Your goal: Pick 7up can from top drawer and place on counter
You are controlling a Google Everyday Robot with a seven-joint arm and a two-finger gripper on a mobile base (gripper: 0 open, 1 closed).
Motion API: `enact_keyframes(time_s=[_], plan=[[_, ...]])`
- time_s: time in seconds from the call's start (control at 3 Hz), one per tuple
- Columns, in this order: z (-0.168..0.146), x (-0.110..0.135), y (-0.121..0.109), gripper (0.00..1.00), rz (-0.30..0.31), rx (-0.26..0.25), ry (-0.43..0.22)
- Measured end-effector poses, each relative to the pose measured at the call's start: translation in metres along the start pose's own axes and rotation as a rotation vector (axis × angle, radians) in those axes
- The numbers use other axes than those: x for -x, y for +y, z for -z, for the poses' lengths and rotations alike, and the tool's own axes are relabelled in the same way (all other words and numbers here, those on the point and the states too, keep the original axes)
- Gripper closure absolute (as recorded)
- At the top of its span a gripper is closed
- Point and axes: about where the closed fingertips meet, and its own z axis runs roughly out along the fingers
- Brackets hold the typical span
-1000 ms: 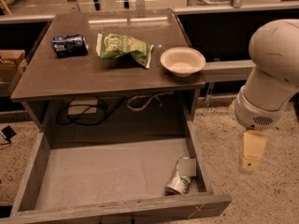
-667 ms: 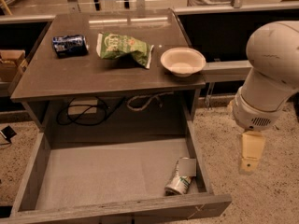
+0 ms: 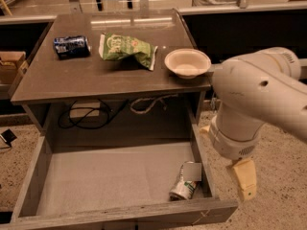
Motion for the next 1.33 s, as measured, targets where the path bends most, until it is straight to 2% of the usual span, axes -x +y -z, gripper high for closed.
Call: enact_keyframes(time_s=[0.33, 0.67, 1.0, 1.33], plan=[[0.0, 0.027, 0.019, 0.0, 0.175, -0.043, -0.035], [0.001, 0.032, 0.024, 0.0, 0.272, -0.055, -0.05], [0.001, 0.032, 0.024, 0.0, 0.274, -0.055, -0.049], [-0.007, 0.047, 0.008, 0.0, 0.364, -0.043, -0.044]])
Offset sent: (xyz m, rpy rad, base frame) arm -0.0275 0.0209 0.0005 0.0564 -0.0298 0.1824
